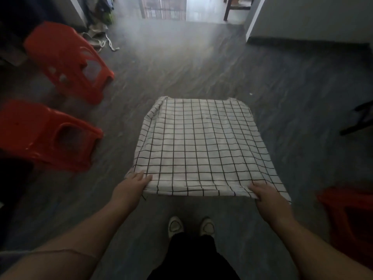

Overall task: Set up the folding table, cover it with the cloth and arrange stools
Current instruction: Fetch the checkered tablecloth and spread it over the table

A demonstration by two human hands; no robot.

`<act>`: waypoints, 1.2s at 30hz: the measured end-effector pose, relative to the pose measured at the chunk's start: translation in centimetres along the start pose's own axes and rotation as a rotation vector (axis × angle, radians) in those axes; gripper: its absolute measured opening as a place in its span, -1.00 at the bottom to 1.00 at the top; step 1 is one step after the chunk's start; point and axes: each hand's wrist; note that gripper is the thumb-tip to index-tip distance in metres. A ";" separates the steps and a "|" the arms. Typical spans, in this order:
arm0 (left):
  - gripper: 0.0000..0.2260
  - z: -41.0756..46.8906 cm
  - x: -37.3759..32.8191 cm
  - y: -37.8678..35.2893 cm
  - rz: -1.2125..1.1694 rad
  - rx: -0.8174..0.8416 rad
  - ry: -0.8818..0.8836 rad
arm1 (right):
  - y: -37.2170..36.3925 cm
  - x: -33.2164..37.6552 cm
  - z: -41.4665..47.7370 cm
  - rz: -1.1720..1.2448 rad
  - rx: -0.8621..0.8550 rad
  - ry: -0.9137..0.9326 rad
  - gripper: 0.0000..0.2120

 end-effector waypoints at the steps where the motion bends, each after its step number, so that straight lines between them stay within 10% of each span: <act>1: -0.33 -0.3 -0.3 -1.4 -0.011 0.024 0.007 | -0.9 -0.4 -0.3 -0.011 0.018 -0.014 -0.55; 36: -0.29 0.8 -7.9 -29.4 -0.030 0.190 0.106 | -30.1 -9.7 0.4 -0.043 0.231 -0.068 -0.33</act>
Point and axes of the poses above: each hand's wrist, its own z-axis towards the middle knuckle, its own y-axis out of the back of the hand, x = y × z, and after that the axes turned 1 degree about -x, right-handed
